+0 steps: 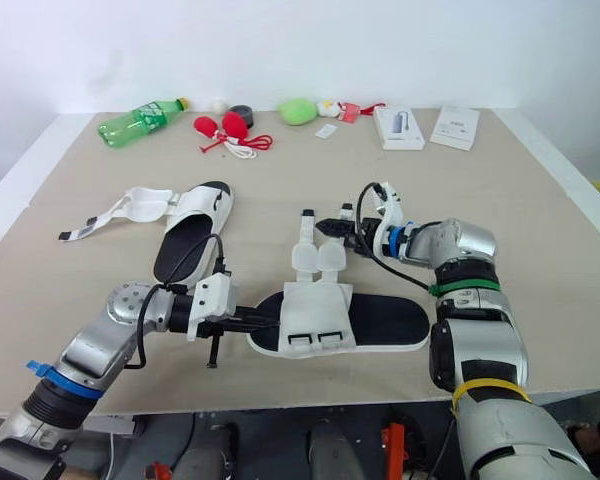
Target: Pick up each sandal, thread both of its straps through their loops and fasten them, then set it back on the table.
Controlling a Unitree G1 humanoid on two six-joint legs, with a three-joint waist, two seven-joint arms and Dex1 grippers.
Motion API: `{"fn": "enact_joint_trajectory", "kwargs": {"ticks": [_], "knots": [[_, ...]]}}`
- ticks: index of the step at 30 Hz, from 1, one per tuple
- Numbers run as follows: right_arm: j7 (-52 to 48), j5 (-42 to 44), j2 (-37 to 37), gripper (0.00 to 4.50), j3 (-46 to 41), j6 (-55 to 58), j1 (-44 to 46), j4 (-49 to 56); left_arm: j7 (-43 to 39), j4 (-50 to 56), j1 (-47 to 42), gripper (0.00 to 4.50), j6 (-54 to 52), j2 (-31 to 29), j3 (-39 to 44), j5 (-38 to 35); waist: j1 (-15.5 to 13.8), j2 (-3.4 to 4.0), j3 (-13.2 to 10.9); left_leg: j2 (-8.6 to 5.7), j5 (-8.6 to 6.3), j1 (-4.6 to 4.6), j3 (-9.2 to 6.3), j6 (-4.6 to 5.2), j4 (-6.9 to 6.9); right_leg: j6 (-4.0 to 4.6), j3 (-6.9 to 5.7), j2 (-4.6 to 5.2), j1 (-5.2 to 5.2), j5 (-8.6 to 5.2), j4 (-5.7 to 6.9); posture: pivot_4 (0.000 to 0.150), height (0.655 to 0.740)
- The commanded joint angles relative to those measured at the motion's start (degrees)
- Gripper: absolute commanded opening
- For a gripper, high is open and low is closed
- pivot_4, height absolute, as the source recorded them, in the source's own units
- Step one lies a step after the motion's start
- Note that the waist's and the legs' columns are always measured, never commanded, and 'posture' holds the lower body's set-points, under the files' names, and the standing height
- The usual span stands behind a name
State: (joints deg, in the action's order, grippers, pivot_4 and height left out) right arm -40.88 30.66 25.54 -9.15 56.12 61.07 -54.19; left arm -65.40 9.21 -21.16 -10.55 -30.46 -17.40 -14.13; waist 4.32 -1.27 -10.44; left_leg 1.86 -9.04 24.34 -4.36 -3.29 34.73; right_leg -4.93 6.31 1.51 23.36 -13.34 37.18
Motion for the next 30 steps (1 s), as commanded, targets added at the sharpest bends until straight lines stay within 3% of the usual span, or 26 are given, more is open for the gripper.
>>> {"fn": "enact_joint_trajectory", "kwargs": {"ticks": [1, 3, 5, 13, 14, 20, 30], "knots": [[1.79, -2.1, -0.33, 4.5, -2.19, -4.4, 2.04, -5.78, 0.75, 2.82, 0.36, 0.02, -0.47, -0.08, 1.07, -1.06, 0.03, 0.01, 0.01, 0.0, 0.0, -0.02, 0.0, 0.0, 0.0, 0.01, 0.0, -0.01, -0.01, 0.0, 0.0, 0.15, 0.74], [1.32, -2.75, -0.69, 4.5, -2.67, -5.84, 2.77, -7.87, 0.95, 3.22, 0.59, 0.02, -0.68, -0.01, 1.0, -1.05, 0.04, 0.01, 0.01, 0.0, 0.01, -0.04, 0.0, 0.02, 0.01, 0.0, 0.0, -0.01, -0.03, 0.02, 0.0, 0.15, 0.74], [0.31, -4.4, -1.19, 3.98, -1.86, -7.79, 3.22, -8.91, 1.12, 3.5, 0.76, 0.0, -0.84, 0.05, 0.92, -1.02, 0.05, 0.01, 0.01, 0.0, 0.03, -0.04, 0.0, 0.04, 0.02, 0.02, 0.01, -0.01, -0.04, 0.05, 0.0, 0.15, 0.74], [-6.72, -9.25, -1.97, 0.21, 0.85, -10.62, 3.11, -9.51, 1.51, 4.06, 1.19, 0.0, -1.12, -0.02, 0.84, -1.22, 0.21, 0.01, 0.02, 0.01, 0.06, -0.06, 0.0, 0.07, -0.06, 0.03, 0.02, -0.02, -0.02, 0.05, 0.01, 0.15, 0.74], [-7.22, -9.44, -2.03, 0.03, 0.84, -10.82, 3.05, -9.42, 1.56, 4.09, 1.2, 0.0, -1.14, -0.03, 0.82, -1.23, 0.22, 0.01, 0.02, 0.01, 0.06, -0.07, 0.0, 0.07, -0.06, 0.03, 0.02, -0.03, -0.03, 0.05, 0.0, 0.15, 0.74], [-12.84, -13.09, -1.55, 0.03, 3.78, -18.65, 1.69, -5.29, 1.65, 4.05, 1.18, 0.0, -1.3, -0.03, 0.85, -1.38, 0.36, 0.03, 0.01, 0.01, 0.07, -0.07, 0.0, 0.07, -0.04, 0.03, 0.02, -0.03, -0.02, 0.08, 0.01, 0.15, 0.74], [-26.65, -16.72, 2.05, 0.03, 9.29, -55.11, -15.04, 30.23, 1.32, 3.56, 0.92, 0.0, -1.25, -0.46, 0.56, -0.96, 0.15, 0.16, -0.08, -0.01, 0.03, -0.03, -0.01, 0.05, -0.23, -0.05, 0.03, -0.01, 0.05, -0.12, 0.0, 0.15, 0.74]]}}
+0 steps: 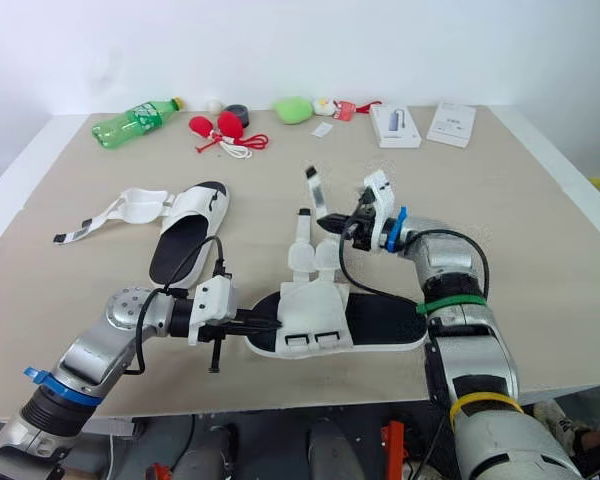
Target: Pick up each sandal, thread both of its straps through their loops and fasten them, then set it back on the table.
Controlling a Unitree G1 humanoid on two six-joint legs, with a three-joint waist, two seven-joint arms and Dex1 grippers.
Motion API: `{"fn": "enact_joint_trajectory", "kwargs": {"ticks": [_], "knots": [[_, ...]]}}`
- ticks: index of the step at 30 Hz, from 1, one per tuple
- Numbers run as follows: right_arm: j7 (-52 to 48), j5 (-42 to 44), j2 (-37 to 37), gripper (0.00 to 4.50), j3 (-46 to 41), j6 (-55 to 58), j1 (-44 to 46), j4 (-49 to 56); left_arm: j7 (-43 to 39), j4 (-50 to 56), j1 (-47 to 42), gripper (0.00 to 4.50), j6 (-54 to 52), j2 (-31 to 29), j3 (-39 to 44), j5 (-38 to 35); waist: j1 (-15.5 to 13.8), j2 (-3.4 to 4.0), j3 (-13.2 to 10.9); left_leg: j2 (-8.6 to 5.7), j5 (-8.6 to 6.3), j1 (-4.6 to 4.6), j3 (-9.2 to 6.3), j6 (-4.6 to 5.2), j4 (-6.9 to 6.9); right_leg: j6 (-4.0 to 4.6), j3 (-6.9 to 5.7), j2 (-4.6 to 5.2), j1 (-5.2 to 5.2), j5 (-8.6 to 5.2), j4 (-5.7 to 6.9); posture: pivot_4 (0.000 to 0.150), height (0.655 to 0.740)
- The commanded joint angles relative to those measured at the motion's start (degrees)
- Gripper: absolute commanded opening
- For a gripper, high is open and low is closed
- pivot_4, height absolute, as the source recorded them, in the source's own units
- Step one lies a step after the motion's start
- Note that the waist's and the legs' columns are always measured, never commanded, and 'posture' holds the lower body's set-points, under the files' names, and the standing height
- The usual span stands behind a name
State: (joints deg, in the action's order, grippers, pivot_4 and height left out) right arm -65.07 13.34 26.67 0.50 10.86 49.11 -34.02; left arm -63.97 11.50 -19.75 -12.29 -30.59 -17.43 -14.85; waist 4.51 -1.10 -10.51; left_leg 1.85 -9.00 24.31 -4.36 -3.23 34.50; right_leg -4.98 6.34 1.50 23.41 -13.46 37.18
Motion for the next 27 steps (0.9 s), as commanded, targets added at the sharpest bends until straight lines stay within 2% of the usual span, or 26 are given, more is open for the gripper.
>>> {"fn": "enact_joint_trajectory", "kwargs": {"ticks": [1, 5, 8, 12, 17, 21, 24, 27], "knots": [[-2.48, 1.08, 0.79, 0.03, -0.83, -12.25, -4.26, 12.0, -0.05, 1.18, -0.55, 0.0, 0.4, -0.27, 0.68, -0.3, -0.06, 0.0, 0.0, 0.0, 0.0, 0.0, 0.0, 0.0, -0.01, 0.01, 0.0, 0.0, 0.0, 0.0, 0.0, 0.15, 0.74], [-6.27, -1.1, 3.62, 0.03, 0.67, -30.39, -11.87, 20.54, 1.11, 0.01, -1.03, 0.0, 0.58, 0.55, 1.15, 0.08, -0.21, 0.0, 0.0, 0.0, 0.0, -0.03, 0.0, -0.01, 0.01, 0.02, -0.01, 0.01, -0.04, 0.01, 0.0, 0.15, 0.74], [-7.18, 0.34, 3.95, 0.03, 0.53, -38.2, -13.76, 22.48, 1.15, -0.29, -0.97, 0.0, 0.31, 0.51, 1.1, -0.17, -0.19, -0.01, 0.0, 0.0, 0.01, -0.05, 0.01, -0.02, 0.06, 0.0, 0.0, 0.02, -0.07, 0.04, 0.0, 0.15, 0.74], [-12.9, 0.45, 6.51, 0.03, 3.5, -55.15, -14.78, 22.06, 1.21, -1.12, -1.14, 0.0, -0.7, 0.52, 1.51, -0.86, -0.1, -0.01, 0.0, 0.02, 0.05, -0.14, 0.02, 0.01, 0.06, 0.09, 0.01, 0.0, -0.08, 0.13, 0.02, 0.15, 0.74], [-17.45, -0.12, 12.54, 0.03, 13.56, -82.84, -14.01, 17.01, 0.99, -2.83, -1.88, 0.0, -0.31, 0.23, 1.19, -0.04, -0.13, -0.01, 0.0, 0.02, 0.06, -0.21, 0.04, 0.01, 0.06, 0.28, 0.03, 0.01, -0.17, 0.01, 0.01, 0.15, 0.74], [-13.51, 0.97, 16.26, 0.03, 19.69, -92.95, -12.22, 13.08, 0.78, -3.32, -1.86, 0.0, -0.34, -0.08, 0.88, 0.36, -0.12, -0.01, 0.0, 0.01, 0.06, -0.25, 0.07, 0.02, 0.06, 0.34, 0.07, 0.02, -0.18, 0.0, 0.02, 0.15, 0.74], [-10.4, 1.29, 18.55, 0.03, 22.13, -94.01, -11.28, 10.65, 0.57, -3.64, -1.86, 0.0, -0.14, -0.28, 0.89, 0.58, -0.18, -0.01, 0.0, 0.02, 0.08, -0.33, 0.08, 0.03, 0.06, 0.43, 0.08, 0.02, -0.22, 0.04, 0.02, 0.15, 0.74], [-7.98, 2.19, 20.62, 1.06, 24.09, -92.54, -10.94, 10.03, 0.43, -4.0, -2.03, 0.0, 0.03, -0.37, 0.94, 0.76, -0.21, -0.01, 0.0, 0.02, 0.09, -0.42, 0.08, 0.05, 0.06, 0.46, 0.09, 0.02, -0.3, 0.03, 0.03, 0.15, 0.74]]}}
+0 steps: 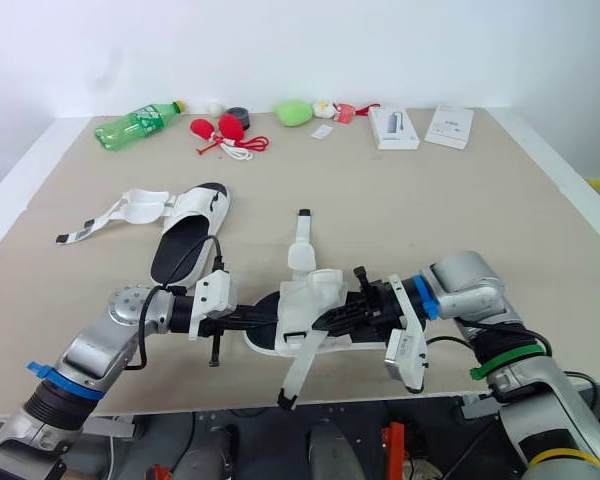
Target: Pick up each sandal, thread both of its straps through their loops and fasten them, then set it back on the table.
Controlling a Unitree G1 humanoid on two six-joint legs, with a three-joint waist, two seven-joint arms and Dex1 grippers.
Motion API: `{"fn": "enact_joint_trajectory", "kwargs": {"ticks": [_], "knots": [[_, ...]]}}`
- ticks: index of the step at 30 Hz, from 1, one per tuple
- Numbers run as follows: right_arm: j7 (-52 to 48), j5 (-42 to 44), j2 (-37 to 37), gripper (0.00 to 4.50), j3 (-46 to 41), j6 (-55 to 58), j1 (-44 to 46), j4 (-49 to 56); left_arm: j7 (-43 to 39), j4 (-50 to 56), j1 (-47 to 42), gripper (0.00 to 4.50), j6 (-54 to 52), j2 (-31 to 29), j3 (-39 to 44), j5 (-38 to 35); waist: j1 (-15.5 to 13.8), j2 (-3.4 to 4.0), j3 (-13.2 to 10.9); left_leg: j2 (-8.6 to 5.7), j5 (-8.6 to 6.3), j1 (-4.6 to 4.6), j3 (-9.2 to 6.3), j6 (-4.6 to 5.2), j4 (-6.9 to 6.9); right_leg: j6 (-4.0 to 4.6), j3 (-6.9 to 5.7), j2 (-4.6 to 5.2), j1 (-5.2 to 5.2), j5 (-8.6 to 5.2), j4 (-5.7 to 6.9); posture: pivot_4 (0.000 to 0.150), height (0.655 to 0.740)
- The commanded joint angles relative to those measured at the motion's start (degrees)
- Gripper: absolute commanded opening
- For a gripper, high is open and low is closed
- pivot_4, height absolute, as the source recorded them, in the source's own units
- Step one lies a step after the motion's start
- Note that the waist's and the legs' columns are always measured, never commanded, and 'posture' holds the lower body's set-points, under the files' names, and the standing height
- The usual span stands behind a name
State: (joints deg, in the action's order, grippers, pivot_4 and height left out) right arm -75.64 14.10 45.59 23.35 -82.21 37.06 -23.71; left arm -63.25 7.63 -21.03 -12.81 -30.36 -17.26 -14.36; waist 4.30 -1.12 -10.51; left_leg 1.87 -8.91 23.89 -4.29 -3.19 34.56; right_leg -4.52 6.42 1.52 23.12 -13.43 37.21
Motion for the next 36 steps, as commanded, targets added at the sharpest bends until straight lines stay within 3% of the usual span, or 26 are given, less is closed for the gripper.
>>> {"fn": "enact_joint_trajectory", "kwargs": {"ticks": [1, 2, 4, 8, 10, 15, 17, 23, 29, 36], "knots": [[3.19, 2.95, 2.22, 1.52, 0.85, 5.35, 0.65, 0.69, -0.3, -0.29, -0.84, 0.0, 0.62, -0.54, 0.72, 0.36, 0.01, 0.0, 0.0, 0.0, 0.0, -0.04, 0.0, 0.0, 0.0, 0.01, 0.0, 0.0, -0.04, 0.0, 0.0, 0.15, 0.74], [3.97, 4.6, 2.73, 2.09, 0.43, 9.39, 0.27, 1.97, -0.31, -0.43, -0.92, 0.0, 0.69, -0.45, 0.66, 0.47, 0.0, -0.01, 0.0, 0.0, 0.0, -0.1, 0.01, 0.0, -0.01, 0.01, 0.02, 0.0, -0.09, -0.01, 0.0, 0.15, 0.74], [4.59, 6.33, 4.0, 2.75, -0.28, 14.5, -0.11, 4.53, -0.39, -0.67, -1.02, 0.0, 0.86, -0.33, 0.53, 0.65, -0.02, 0.0, 0.0, 0.0, 0.0, -0.13, 0.01, 0.0, -0.01, 0.03, 0.02, 0.01, -0.12, 0.0, 0.01, 0.15, 0.74], [3.86, 9.06, 8.57, 2.75, -2.37, 23.7, -2.97, 10.09, -0.64, -1.28, -1.23, 0.0, 1.13, -0.26, 0.02, 1.24, -0.12, 0.0, 0.0, 0.0, 0.0, -0.13, 0.01, 0.01, -0.01, 0.03, 0.03, 0.01, -0.12, -0.02, 0.01, 0.15, 0.74], [5.47, 13.46, 12.36, 2.75, -4.81, 36.52, -7.21, 15.83, -0.73, -1.59, -1.29, 0.0, 1.15, -0.2, -0.11, 1.46, -0.26, 0.0, 0.0, 0.0, 0.0, -0.11, 0.01, 0.01, -0.01, 0.04, 0.03, 0.01, -0.12, -0.06, 0.01, 0.15, 0.74], [15.64, 38.51, 27.89, 2.75, -11.76, 82.64, -20.37, 38.22, -0.84, -1.51, -1.04, 0.0, 0.75, -0.24, -0.06, 1.41, -0.8, 0.1, 0.0, -0.08, -0.02, -0.08, 0.05, 0.04, -0.04, 0.06, 0.08, 0.11, -0.05, -0.21, 0.11, 0.15, 0.74], [19.32, 48.35, 31.44, 2.75, -14.82, 94.01, -24.78, 44.05, -0.92, -1.01, -0.93, 0.0, 0.46, -0.12, -0.23, 1.27, -0.96, 0.08, 0.05, -0.07, -0.03, -0.06, 0.09, 0.04, -0.05, 0.06, 0.08, 0.14, -0.01, -0.22, 0.14, 0.15, 0.74], [29.49, 62.91, 32.32, 2.75, -20.3, 113.17, -34.12, 56.2, -0.65, 0.58, -1.68, 0.0, -1.84, 0.53, -0.16, 0.32, -1.42, 0.03, 0.06, -0.01, -0.04, -0.05, 0.1, 0.05, 0.01, 0.02, 0.06, 0.06, 0.02, -0.24, 0.14, 0.15, 0.74], [40.23, 64.89, 26.89, 2.75, -19.47, 123.71, -36.44, 59.18, -0.81, 2.63, -2.08, 0.0, -4.25, 0.49, -0.28, -0.56, -1.57, -0.04, 0.06, -0.04, -0.04, 0.25, 0.09, 0.04, 0.16, -0.06, 0.06, 0.06, 0.19, -0.21, 0.13, 0.15, 0.74], [40.94, 57.19, 22.7, 2.75, -19.9, 129.07, -39.15, 59.45, -0.55, 3.89, -1.82, 0.0, -5.6, 0.51, -0.29, -0.9, -1.6, -0.1, 0.07, -0.04, -0.04, 0.3, 0.09, 0.04, 0.19, -0.08, 0.06, 0.05, 0.22, -0.21, 0.11, 0.15, 0.74]]}}
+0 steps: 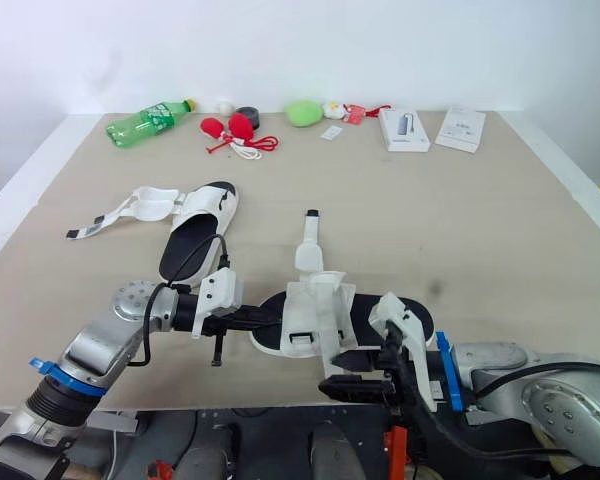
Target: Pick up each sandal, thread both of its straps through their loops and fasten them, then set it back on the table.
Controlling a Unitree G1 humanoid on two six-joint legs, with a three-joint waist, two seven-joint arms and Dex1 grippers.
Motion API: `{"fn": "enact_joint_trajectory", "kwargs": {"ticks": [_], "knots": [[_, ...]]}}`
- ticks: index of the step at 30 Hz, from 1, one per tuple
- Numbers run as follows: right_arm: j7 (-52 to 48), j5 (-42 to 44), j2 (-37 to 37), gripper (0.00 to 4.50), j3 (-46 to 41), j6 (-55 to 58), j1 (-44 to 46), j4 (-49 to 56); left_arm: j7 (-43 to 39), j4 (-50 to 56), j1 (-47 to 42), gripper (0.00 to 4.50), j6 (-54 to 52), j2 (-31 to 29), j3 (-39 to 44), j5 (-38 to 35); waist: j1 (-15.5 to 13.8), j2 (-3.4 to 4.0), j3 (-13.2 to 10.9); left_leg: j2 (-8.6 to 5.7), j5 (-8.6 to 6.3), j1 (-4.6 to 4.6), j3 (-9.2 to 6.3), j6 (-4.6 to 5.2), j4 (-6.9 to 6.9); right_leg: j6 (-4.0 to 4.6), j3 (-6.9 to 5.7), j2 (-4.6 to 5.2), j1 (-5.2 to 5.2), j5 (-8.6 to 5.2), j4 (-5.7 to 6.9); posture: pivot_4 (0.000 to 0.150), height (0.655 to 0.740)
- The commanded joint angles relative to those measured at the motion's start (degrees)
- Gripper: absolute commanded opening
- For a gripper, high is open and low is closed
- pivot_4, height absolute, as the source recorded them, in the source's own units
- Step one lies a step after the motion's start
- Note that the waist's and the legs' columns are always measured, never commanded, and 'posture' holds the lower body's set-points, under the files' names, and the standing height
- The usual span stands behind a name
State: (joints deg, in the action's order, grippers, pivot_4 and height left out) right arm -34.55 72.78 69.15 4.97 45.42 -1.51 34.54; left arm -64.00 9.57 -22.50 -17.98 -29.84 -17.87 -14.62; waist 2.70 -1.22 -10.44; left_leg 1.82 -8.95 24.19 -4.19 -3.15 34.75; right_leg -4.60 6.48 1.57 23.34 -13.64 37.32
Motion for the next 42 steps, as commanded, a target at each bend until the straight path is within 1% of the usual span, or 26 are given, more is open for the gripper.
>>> {"fn": "enact_joint_trajectory", "kwargs": {"ticks": [1, 5, 9, 14, 18, 22, 23, 24, 25, 28, 29, 30, 33, 37, 42], "knots": [[-1.32, -2.24, -1.18, 2.75, -2.31, 1.44, -1.08, 1.31, 0.25, 2.14, -0.05, 0.0, -0.39, -0.11, 0.34, -0.62, 0.01, 0.0, 0.0, 0.0, 0.0, 0.0, 0.0, 0.0, 0.0, 0.0, 0.0, 0.0, 0.0, 0.0, 0.0, 0.15, 0.74], [-8.14, -0.2, 0.12, 2.75, -9.45, 3.58, -4.87, -0.08, 0.36, 2.7, 1.22, 0.0, 0.0, -0.56, 0.35, -0.47, -0.02, -0.01, -0.01, 0.0, 0.0, 0.0, 0.0, 0.0, 0.0, -0.01, 0.0, 0.0, -0.01, 0.0, -0.01, 0.15, 0.74], [-11.41, -4.53, 0.1, 2.75, -12.26, 4.15, -7.37, -0.75, 0.52, 2.89, 1.55, 0.0, 0.04, -0.48, 0.24, -0.44, -0.02, -0.08, 0.01, 0.01, 0.0, 0.01, 0.0, 0.0, 0.01, -0.01, 0.0, -0.01, -0.01, 0.0, -0.01, 0.15, 0.74], [-9.91, -5.98, -4.13, 2.75, -11.56, 4.93, -5.43, -1.92, 0.75, 2.84, 1.66, 0.0, 0.13, -0.27, 0.12, -0.4, 0.02, -0.16, 0.01, 0.01, 0.0, 0.01, 0.0, 0.0, 0.02, -0.01, 0.0, -0.02, -0.01, 0.0, -0.01, 0.15, 0.74], [-9.57, -10.5, -7.05, 2.75, -9.09, 5.1, -2.93, -2.75, 0.74, 3.03, 1.82, 0.0, 0.27, -0.33, -0.01, -0.43, 0.01, -0.22, 0.03, 0.01, 0.0, 0.02, 0.0, -0.01, 0.03, -0.01, 0.0, -0.03, -0.01, 0.0, -0.01, 0.15, 0.74], [-10.01, -10.78, -9.41, 2.75, -8.49, 7.0, -1.24, -3.23, 0.83, 3.26, 1.97, 0.0, 0.28, -0.37, -0.02, -0.49, -0.01, -0.25, 0.03, 0.01, 0.0, 0.02, 0.0, -0.01, 0.03, -0.01, 0.0, -0.03, -0.01, 0.0, -0.01, 0.15, 0.74], [-10.43, -11.24, -9.61, 2.53, -8.22, 7.16, -0.94, -3.18, 0.86, 3.3, 1.99, 0.0, 0.23, -0.35, -0.01, -0.53, -0.02, -0.25, 0.03, 0.01, 0.0, 0.02, 0.0, -0.01, 0.02, -0.01, 0.0, -0.04, -0.01, 0.0, -0.02, 0.15, 0.74], [-10.35, -11.48, -9.94, 2.18, -7.97, 7.64, -0.59, -3.17, 0.89, 3.35, 2.06, 0.0, 0.24, -0.32, -0.03, -0.54, -0.01, -0.25, 0.03, 0.01, 0.0, 0.02, 0.0, -0.01, 0.02, -0.01, 0.0, -0.03, -0.01, 0.0, -0.02, 0.15, 0.74], [-10.13, -11.57, -10.31, 2.06, -7.7, 8.16, -0.22, -3.14, 0.91, 3.39, 2.12, 0.0, 0.25, -0.29, -0.05, -0.56, 0.0, -0.25, 0.03, 0.01, -0.01, 0.03, 0.0, -0.01, 0.02, -0.01, 0.0, -0.03, -0.01, 0.0, -0.02, 0.15, 0.74], [-9.68, -10.88, -11.71, 0.58, -7.21, 10.11, 0.87, -3.05, 1.03, 3.32, 2.07, 0.0, 0.24, -0.09, -0.16, -0.55, 0.0, -0.25, 0.03, 0.01, -0.01, 0.03, 0.0, -0.01, 0.03, -0.01, 0.0, -0.03, -0.01, 0.0, -0.02, 0.15, 0.74], [-9.57, -10.8, -12.08, 0.24, -7.05, 10.71, 1.21, -2.98, 1.05, 3.28, 2.04, 0.0, 0.25, -0.03, -0.18, -0.56, 0.0, -0.25, 0.03, 0.02, -0.01, 0.02, 0.0, -0.01, 0.03, -0.01, 0.0, -0.04, -0.01, 0.0, -0.02, 0.15, 0.74], [-9.19, -10.96, -12.54, 0.11, -6.88, 11.28, 1.58, -2.96, 1.04, 3.18, 1.99, 0.0, 0.3, 0.02, -0.18, -0.57, 0.0, -0.25, 0.03, 0.02, -0.01, 0.02, 0.0, -0.01, 0.03, -0.01, 0.0, -0.04, -0.01, 0.0, -0.02, 0.15, 0.74], [-7.73, -10.34, -14.48, 0.11, -7.13, 13.18, 2.59, -3.56, 1.03, 2.77, 1.83, 0.0, 0.54, 0.24, -0.37, -0.39, 0.0, -0.25, 0.03, 0.02, 0.0, 0.02, 0.0, -0.01, 0.03, -0.01, 0.0, -0.04, 0.0, 0.0, -0.02, 0.15, 0.74], [-6.29, -7.43, -16.16, 0.11, -8.7, 16.32, 4.55, -4.39, 1.11, 2.56, 1.74, 0.0, 0.65, 0.47, -0.42, -0.3, 0.01, -0.26, 0.02, 0.02, -0.01, 0.03, 0.0, -0.01, 0.03, -0.01, 0.0, -0.04, -0.01, 0.0, -0.02, 0.15, 0.74], [-4.6, 8.56, -14.44, 0.11, -13.53, 23.8, 15.23, -10.77, 1.16, 2.28, 1.51, 0.0, 0.64, 0.9, -0.52, -0.28, 0.2, -0.25, 0.01, 0.02, 0.0, 0.03, 0.0, -0.01, 0.05, -0.02, 0.01, -0.04, -0.01, 0.03, -0.02, 0.15, 0.74]]}}
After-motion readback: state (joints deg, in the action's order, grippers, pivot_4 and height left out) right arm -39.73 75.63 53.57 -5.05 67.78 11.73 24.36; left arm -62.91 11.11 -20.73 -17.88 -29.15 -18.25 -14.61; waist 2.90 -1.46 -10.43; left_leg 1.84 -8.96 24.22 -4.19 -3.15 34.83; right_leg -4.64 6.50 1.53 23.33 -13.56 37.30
